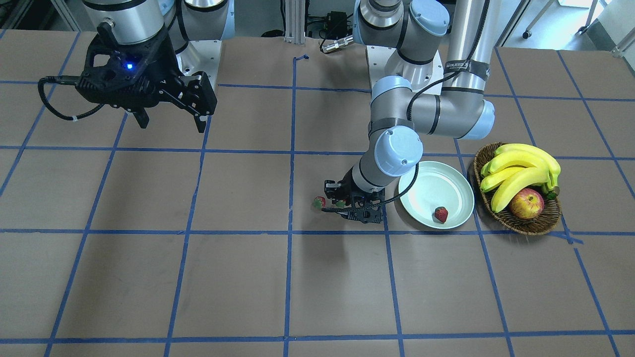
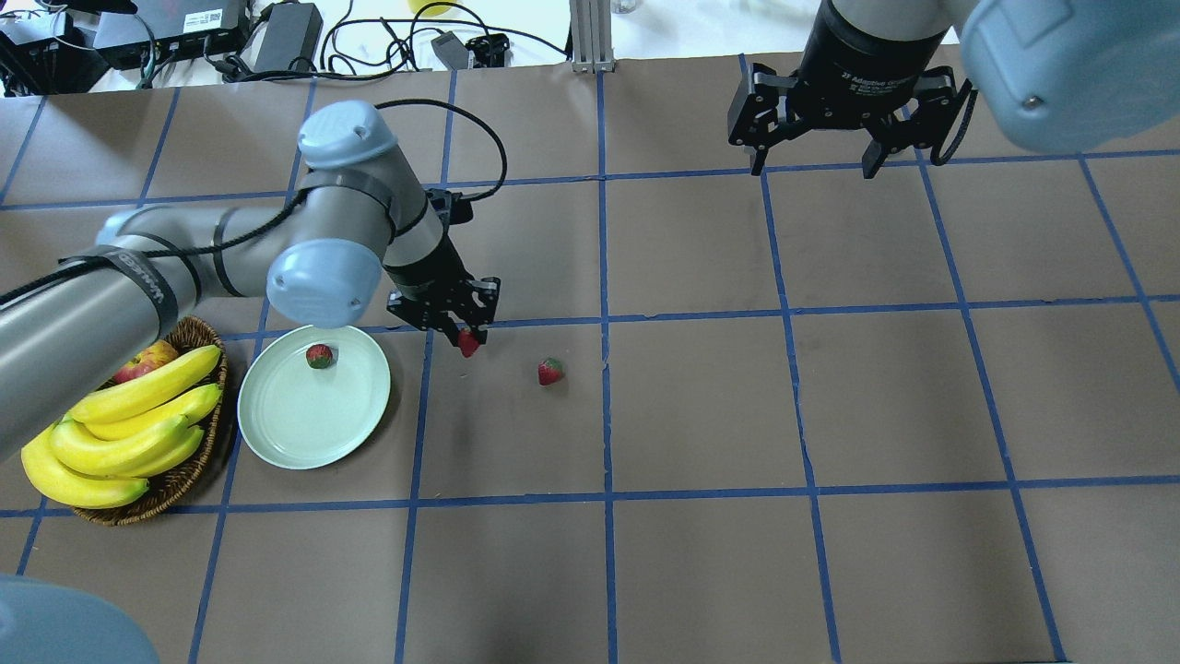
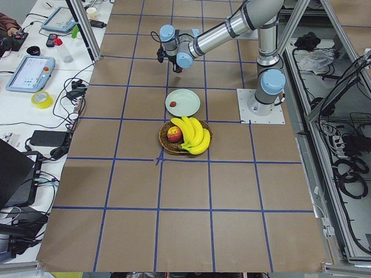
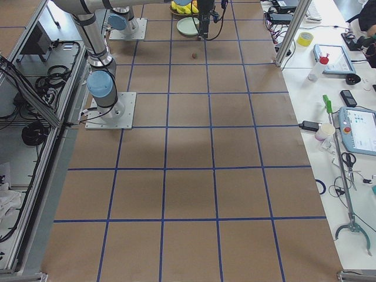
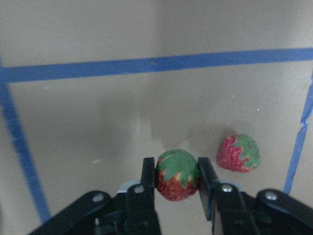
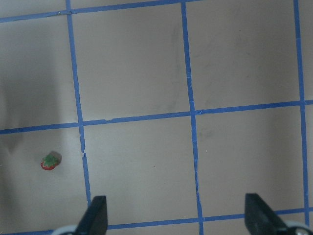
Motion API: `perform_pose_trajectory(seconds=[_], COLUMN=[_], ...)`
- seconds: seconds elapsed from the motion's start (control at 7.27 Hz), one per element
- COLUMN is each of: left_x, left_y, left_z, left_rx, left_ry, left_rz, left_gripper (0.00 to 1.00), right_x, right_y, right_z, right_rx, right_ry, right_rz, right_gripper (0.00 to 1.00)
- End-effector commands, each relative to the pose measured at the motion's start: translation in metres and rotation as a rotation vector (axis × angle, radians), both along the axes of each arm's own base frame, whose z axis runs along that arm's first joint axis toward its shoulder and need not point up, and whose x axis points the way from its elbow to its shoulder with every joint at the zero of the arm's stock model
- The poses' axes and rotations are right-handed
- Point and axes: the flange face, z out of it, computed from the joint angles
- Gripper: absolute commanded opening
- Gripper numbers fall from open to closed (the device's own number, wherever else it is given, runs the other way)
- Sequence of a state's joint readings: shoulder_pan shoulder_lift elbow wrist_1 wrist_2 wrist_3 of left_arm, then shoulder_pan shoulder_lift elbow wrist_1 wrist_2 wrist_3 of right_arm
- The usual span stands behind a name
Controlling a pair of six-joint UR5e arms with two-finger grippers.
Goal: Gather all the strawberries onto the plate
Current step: 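Carry the strawberry onto the plate and open the left gripper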
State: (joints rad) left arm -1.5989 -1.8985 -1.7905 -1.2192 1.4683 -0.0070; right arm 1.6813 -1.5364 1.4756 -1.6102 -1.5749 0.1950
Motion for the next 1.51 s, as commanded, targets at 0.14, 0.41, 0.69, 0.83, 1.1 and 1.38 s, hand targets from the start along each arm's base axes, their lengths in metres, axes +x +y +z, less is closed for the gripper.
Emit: perform_pose_trajectory(seconds=[0.14,0.41,0.69,0.83,1.1,1.38], left_x=[0.145,0.156,0.170,0.174,0.172,0.166], left_y=[-0.006,0.018,0.027,0.027,0.023,0.009], left_z=[0.021,-0.026,-0.037,-0.037,-0.029,-0.011], left_rx=[0.113,0.191,0.195,0.197,0.171,0.118], left_ry=[-0.086,-0.063,-0.074,-0.073,-0.069,-0.047], left_rz=[-0.003,0.013,0.034,0.042,0.054,0.059], left_gripper=[0.00,0.00,0.00,0.15,1.00,1.00], right_x=[0.001,0.001,0.002,0.002,0.004,0.014], right_y=[0.001,0.006,0.003,0.002,-0.004,-0.002], right_z=[0.021,0.029,0.037,0.026,0.018,0.015], right_rx=[-0.033,0.001,-0.006,0.041,0.049,0.046], right_ry=[-0.002,0.004,-0.006,0.007,-0.003,0.004], right_rz=[0.003,0.004,0.004,0.006,0.005,0.015], right_gripper=[1.00,1.00,1.00,1.00,1.00,1.00])
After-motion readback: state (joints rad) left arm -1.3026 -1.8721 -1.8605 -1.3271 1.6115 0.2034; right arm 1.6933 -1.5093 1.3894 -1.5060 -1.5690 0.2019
